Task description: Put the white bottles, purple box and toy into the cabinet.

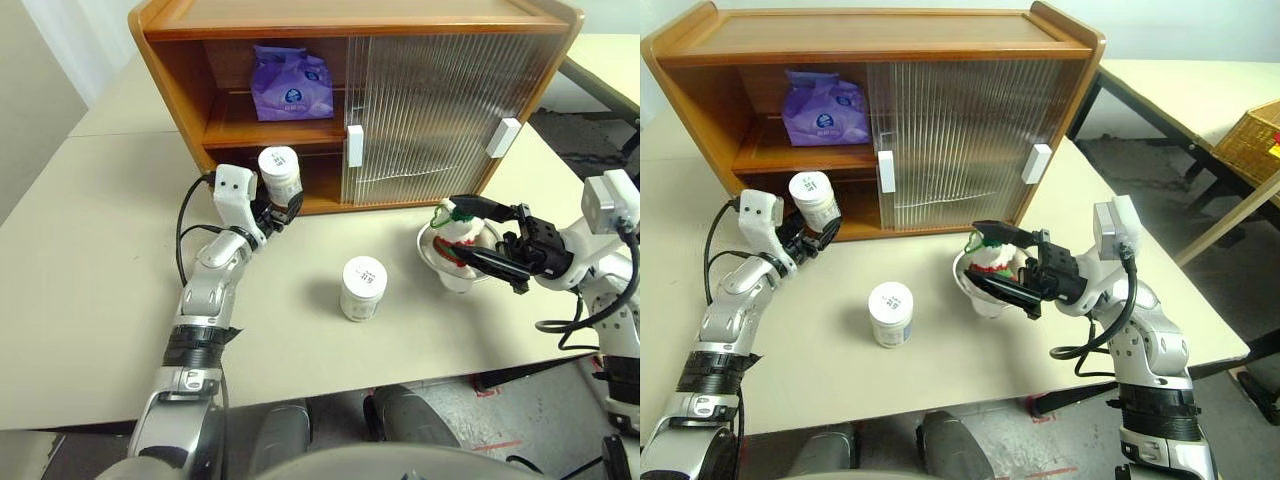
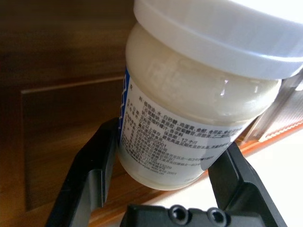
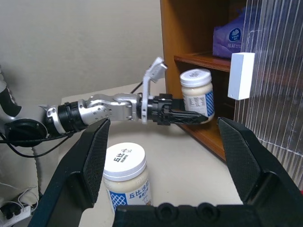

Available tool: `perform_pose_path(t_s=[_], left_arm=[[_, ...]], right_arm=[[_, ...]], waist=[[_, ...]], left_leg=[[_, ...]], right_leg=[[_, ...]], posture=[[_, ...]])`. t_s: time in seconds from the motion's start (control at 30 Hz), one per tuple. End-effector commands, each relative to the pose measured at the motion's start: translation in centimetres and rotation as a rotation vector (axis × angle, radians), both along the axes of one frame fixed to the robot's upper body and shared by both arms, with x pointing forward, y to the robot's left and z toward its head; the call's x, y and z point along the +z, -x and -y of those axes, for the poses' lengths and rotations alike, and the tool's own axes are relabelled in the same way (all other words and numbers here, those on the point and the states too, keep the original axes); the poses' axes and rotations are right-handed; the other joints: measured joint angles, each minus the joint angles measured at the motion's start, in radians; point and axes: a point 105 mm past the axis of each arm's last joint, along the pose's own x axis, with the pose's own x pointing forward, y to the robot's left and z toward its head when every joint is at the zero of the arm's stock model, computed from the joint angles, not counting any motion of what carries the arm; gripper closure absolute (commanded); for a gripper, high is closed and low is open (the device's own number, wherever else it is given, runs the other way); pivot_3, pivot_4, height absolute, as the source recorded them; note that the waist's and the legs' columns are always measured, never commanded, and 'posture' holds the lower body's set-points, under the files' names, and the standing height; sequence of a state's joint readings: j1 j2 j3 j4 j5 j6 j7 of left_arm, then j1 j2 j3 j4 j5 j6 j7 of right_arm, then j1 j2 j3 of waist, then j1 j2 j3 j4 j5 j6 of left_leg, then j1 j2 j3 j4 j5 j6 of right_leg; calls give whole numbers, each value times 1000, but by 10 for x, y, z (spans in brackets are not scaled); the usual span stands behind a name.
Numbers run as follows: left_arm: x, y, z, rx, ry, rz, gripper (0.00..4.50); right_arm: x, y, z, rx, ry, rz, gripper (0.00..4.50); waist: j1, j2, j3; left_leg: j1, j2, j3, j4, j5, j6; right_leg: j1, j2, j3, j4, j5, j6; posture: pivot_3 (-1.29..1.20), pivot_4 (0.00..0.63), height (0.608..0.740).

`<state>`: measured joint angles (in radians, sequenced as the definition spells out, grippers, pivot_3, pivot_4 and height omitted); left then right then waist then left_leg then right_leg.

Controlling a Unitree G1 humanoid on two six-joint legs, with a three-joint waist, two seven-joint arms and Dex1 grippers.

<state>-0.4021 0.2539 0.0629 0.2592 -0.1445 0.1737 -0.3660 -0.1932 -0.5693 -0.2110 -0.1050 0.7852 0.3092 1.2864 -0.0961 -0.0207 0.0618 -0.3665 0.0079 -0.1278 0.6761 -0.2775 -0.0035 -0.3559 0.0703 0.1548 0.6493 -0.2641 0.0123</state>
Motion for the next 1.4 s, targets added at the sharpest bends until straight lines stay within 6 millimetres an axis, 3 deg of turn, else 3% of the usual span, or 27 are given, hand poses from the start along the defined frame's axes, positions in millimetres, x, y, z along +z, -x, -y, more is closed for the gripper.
perform_pose_path(t_s=[0.03,0.6,0.97,1.1,1.4], left_arm=[[-2,-8,6,12,-7,-6,1336],[-9,-41,11,113,44,-66,1336],[-16,-45,14,135,41,-92,1336],[-17,-41,18,127,66,-94,19],[-18,-18,15,174,24,-97,19]], right_arm=[[-1,1,-1,-3,13,-9,0],[7,5,-7,-16,11,-15,0],[9,4,-9,-25,12,-17,0],[13,3,-12,-23,11,-11,0],[14,0,-12,-24,8,-6,0]], waist=[[0,0,0],[0,-1,4],[-2,0,5],[-2,0,5],[-11,0,5]], left_leg=[[0,0,0,0,0,0],[0,-1,1,0,0,0],[0,-1,3,0,0,0],[1,-1,3,0,0,0],[0,-2,5,1,0,0]], right_leg=[[0,0,0,0,0,0],[0,0,-1,-1,1,16],[0,0,-1,-1,-2,23],[1,0,-2,-1,-2,24],[1,0,-2,-2,-3,25]], posture=[[-163,76,740],[-168,83,740],[-177,80,740],[-177,74,740],[-168,64,740]])
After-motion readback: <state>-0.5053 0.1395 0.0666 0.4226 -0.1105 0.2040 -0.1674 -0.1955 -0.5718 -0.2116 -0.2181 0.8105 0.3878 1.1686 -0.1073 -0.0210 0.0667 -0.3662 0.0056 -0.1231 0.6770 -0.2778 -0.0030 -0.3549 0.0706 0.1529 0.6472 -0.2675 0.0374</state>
